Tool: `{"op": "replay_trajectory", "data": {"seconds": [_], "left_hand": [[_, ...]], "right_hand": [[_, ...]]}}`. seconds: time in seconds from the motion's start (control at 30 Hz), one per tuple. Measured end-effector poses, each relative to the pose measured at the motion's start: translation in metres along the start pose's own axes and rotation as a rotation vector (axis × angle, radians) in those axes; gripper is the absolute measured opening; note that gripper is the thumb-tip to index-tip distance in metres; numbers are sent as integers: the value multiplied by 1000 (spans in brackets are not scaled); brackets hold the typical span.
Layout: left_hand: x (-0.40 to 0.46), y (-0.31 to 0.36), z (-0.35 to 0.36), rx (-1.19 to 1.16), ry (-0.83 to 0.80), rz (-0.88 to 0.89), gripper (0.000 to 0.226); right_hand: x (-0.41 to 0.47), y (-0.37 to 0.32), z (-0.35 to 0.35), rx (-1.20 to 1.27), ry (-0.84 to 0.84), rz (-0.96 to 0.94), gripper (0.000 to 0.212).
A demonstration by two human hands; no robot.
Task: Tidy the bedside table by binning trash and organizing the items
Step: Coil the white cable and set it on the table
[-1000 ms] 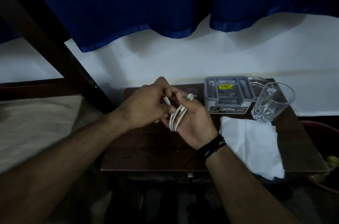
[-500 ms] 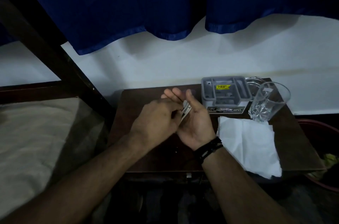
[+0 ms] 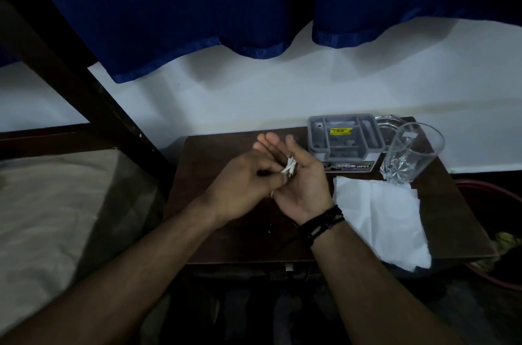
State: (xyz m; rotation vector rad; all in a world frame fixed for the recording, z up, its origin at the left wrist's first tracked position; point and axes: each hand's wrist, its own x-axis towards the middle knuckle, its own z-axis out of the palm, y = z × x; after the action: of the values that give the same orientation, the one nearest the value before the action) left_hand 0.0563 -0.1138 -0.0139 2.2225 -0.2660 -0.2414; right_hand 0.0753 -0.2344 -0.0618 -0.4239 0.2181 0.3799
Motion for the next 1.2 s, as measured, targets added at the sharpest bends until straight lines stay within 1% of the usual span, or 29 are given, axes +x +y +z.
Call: {"op": "replay_trajectory", "data": {"seconds": [0.07,0.13,0.23,0.27,0.37,0.4,0.47,0.57,0.7,0.8,0.87,0.9,0.97,1.07,1.17,1.2], "left_hand": [[0,2,-4,-107,-66,-79,10],[0,5,-8,-147,-128,-145,17],[1,5,-12,-104,-214,-193,17],[2,5,-12,-92,-242,-200,16],[6,6,-16,-65,-316,-233,15],[7,7,-17,-48,-338,-248,15],[10,8,-20,-19,-362,-275,16],[14,5,-18,-13,-293,-278,13],[18,-8,-9,135,-93,-115,10],[12,-19,-1,241,110,-72,22],[5,-23,7,319,192,14,20],[0,-26,11,330,203,53,19],[-7,-32,16,270,197,75,16],[-12,-41,18,133,177,-28,12],[-15,-42,18,100,183,-125,8],[-15,-43,17,97,181,-137,8]], "right_hand": [[-1,0,-1,-19,-5,14,33],[-3,1,0,-34,-10,29,36],[-3,2,0,-39,-17,41,55],[-3,3,-1,-30,-16,47,57],[-4,2,-3,-31,-41,99,41],[-4,2,-3,-27,-49,115,39],[-4,2,-4,3,-62,144,42],[-2,3,-4,69,-65,137,44],[2,3,-5,92,-34,67,43],[3,4,-5,124,0,42,39],[2,3,-6,124,39,26,39],[2,2,-6,117,56,24,39],[2,2,-6,83,95,21,38],[4,7,-6,11,163,-7,36],[5,16,-2,-10,180,-67,43],[5,18,-1,-8,179,-80,40]]}}
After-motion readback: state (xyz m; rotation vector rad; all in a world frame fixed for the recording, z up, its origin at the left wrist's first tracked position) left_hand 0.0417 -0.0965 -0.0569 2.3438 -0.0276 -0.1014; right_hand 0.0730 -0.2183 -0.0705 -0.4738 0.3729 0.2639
